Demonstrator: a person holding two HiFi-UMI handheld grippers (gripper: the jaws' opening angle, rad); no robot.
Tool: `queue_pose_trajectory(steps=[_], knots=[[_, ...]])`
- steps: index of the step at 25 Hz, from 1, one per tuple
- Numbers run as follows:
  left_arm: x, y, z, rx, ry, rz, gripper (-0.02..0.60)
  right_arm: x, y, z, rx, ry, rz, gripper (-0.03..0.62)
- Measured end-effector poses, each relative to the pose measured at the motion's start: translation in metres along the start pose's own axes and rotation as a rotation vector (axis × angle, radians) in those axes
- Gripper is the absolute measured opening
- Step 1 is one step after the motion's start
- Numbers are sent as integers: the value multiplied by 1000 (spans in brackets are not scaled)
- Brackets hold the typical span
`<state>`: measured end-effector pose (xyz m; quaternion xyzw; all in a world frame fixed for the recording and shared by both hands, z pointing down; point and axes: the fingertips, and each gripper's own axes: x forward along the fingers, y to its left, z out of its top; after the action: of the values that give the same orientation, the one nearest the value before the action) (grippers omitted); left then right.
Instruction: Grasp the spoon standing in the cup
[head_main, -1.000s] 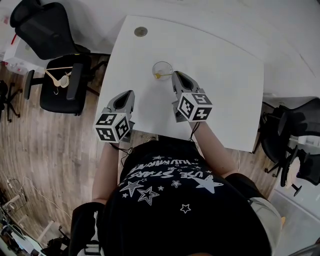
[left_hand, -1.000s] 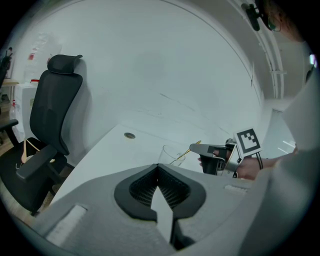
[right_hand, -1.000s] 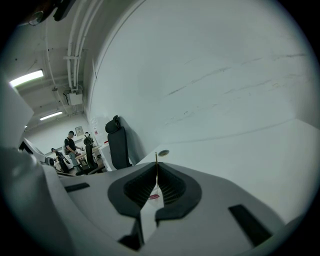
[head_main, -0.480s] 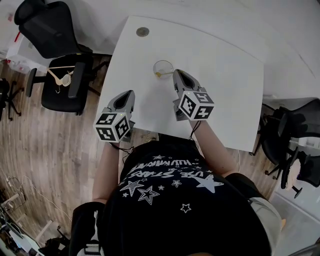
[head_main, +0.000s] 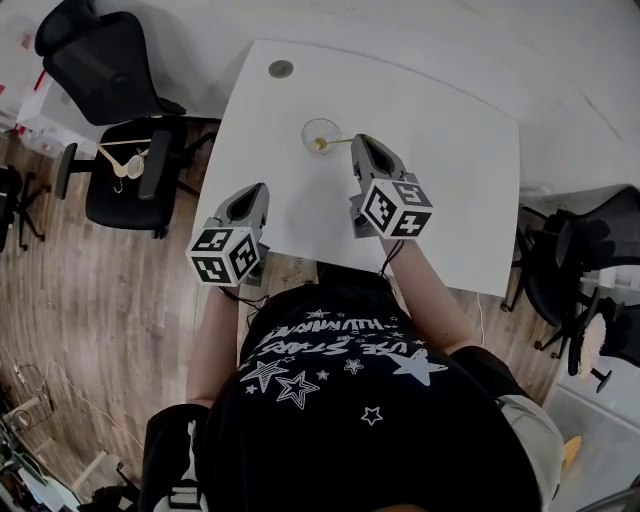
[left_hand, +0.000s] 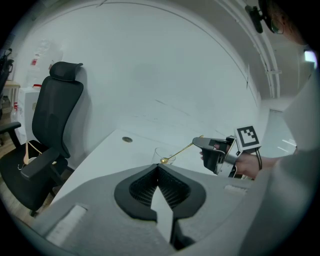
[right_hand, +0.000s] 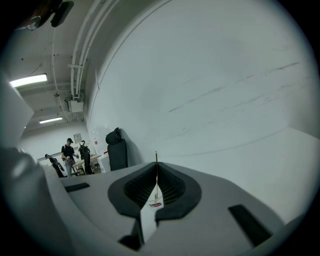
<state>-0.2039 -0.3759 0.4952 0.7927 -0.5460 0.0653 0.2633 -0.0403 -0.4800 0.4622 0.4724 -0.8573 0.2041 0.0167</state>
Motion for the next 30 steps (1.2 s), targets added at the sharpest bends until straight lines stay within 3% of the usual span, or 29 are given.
queue_pose_trajectory(steps=[17, 30], knots=[[-37, -41, -11, 57, -25, -96, 5, -81, 13, 31, 15, -143, -57, 16], [-62, -58, -50, 81, 50, -201, 5, -153, 25, -20, 46, -98, -170, 15]])
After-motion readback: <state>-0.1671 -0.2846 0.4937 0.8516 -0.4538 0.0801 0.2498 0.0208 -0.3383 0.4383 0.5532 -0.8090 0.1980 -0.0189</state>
